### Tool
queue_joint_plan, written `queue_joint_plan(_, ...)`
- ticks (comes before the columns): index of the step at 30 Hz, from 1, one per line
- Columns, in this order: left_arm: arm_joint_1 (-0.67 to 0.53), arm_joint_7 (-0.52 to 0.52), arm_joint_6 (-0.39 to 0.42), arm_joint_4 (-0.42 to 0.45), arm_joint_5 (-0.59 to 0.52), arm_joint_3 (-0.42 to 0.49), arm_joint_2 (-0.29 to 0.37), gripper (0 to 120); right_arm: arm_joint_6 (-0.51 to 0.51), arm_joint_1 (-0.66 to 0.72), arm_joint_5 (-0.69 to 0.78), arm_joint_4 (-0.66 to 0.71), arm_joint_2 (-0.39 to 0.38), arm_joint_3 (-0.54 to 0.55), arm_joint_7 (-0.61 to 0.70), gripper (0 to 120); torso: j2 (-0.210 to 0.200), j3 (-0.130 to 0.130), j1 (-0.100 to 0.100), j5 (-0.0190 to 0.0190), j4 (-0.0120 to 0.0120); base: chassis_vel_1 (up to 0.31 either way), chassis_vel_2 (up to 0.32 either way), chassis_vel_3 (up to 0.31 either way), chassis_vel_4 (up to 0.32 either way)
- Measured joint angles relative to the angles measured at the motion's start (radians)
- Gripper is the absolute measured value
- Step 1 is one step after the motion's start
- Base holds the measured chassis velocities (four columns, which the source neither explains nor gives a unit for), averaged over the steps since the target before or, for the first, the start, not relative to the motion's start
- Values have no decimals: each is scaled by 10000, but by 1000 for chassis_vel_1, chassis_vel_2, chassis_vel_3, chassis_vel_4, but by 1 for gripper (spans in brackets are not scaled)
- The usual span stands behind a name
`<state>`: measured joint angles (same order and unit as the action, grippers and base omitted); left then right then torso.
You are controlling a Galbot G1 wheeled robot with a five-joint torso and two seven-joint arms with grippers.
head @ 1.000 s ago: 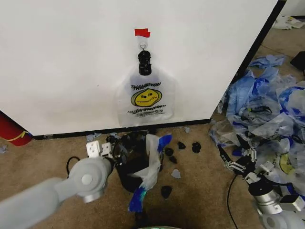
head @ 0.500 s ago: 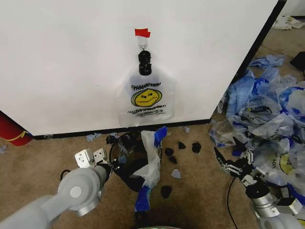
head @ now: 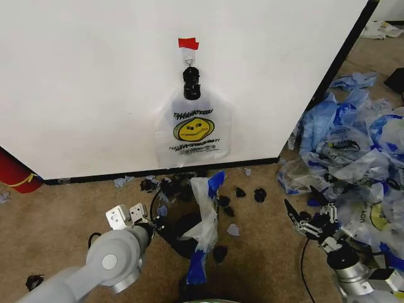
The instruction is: Pick up the garbage bag from the wall and place it over the trash bin.
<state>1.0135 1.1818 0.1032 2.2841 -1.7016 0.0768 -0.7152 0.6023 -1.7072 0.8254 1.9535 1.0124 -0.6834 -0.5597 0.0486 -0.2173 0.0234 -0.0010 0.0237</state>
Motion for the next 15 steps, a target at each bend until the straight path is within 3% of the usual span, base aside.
queue_joint_plan(15,304,-42,12,-303,347,154,-218,0,-8,-55,-203,30,90,64,75,100,0,0,0,0,-1,0,0,0,0)
